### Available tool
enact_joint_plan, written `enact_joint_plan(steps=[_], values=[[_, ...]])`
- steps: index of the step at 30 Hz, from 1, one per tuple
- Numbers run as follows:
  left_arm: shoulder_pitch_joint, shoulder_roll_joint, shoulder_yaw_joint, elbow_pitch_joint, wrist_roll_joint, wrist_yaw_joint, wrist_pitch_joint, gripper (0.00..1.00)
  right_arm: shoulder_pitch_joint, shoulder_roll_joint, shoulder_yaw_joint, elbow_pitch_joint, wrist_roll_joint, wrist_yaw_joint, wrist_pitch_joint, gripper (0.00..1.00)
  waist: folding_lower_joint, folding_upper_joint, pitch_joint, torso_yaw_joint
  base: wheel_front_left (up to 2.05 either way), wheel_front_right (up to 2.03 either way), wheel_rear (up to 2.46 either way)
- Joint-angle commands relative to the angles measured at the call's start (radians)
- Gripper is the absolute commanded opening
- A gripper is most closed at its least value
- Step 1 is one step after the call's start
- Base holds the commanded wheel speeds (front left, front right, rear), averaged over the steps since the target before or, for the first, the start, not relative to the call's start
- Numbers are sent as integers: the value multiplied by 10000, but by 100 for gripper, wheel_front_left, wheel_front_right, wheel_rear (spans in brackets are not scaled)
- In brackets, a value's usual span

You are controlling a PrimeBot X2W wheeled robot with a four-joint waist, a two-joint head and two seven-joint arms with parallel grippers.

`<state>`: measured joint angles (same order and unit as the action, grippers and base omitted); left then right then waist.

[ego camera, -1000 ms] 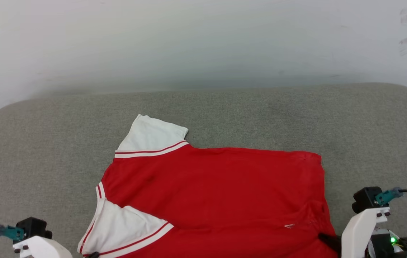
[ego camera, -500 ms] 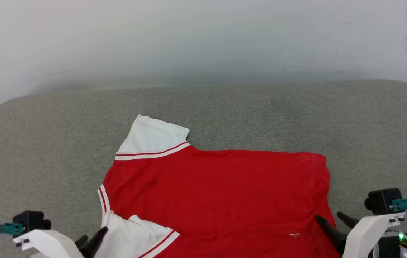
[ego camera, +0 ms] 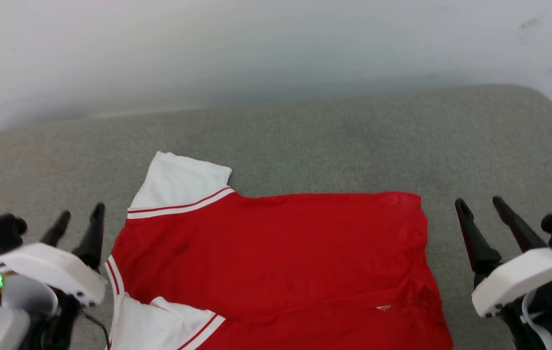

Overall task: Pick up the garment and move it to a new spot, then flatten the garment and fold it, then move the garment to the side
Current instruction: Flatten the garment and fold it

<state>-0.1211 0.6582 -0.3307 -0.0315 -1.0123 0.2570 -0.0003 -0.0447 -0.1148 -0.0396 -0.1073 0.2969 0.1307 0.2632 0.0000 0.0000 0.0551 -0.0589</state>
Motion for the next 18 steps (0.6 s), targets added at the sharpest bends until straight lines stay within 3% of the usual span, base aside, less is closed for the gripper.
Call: enact_joint_plan(steps=[1, 9, 14, 18], values=[[-562, 120, 147, -12, 240, 30, -216, 100, -400, 146, -27, -209, -195, 0, -119, 100, 0, 0, 665, -294, 0, 0, 0], [-2509, 605, 303, 580, 719, -341, -21, 100, -1473, 364, 188, -751, -510, 0, -295, 100, 0, 0, 2330, -892, 0, 0, 0], [-4134, 1039, 218, 1384, 658, -1077, 771, 100, -2029, 442, 459, -755, -635, 0, -405, 100, 0, 0, 3114, -1292, 0, 0, 0], [-5434, 1469, 87, 1969, 316, -1670, 2031, 100, -2255, 501, 634, -647, -556, -2, -513, 100, 0, 0, 3522, -1579, 0, 0, 0]])
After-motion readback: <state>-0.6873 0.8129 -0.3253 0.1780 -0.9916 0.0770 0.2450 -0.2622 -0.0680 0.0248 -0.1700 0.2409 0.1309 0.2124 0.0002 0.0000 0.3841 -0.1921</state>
